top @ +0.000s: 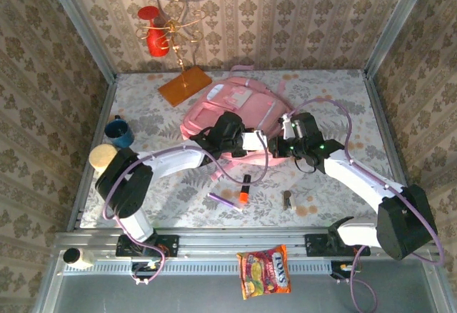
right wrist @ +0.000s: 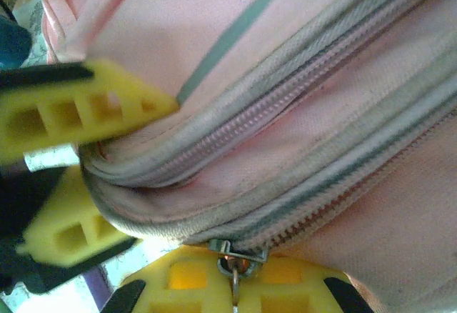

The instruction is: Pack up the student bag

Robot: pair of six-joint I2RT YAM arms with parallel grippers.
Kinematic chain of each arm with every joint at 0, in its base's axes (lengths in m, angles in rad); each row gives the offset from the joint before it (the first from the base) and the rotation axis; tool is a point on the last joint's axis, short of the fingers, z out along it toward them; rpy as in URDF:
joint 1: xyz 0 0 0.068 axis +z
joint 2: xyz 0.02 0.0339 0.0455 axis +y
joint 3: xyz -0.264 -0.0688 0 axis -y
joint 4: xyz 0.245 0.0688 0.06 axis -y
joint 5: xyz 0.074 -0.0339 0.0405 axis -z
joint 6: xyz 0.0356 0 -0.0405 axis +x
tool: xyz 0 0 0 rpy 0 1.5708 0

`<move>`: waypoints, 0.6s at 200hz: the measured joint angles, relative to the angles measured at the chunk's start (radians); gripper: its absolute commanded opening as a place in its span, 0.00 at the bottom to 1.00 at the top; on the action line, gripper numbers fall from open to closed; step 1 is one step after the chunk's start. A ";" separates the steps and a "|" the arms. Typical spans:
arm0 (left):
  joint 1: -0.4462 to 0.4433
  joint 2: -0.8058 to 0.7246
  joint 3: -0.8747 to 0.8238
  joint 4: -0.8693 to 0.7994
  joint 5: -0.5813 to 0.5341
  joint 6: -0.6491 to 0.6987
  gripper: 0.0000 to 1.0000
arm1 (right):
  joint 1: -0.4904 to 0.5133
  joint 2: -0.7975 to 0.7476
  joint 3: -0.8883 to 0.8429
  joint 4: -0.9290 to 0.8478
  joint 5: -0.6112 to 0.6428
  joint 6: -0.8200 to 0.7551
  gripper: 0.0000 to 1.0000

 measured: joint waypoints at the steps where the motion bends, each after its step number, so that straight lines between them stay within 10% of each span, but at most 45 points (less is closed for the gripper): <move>1: 0.000 0.000 0.000 0.000 0.000 0.002 0.00 | 0.000 0.000 0.000 0.000 0.001 0.000 0.00; 120: 0.098 -0.105 -0.174 0.160 0.154 0.079 0.00 | -0.007 0.088 0.115 -0.139 0.158 -0.040 0.00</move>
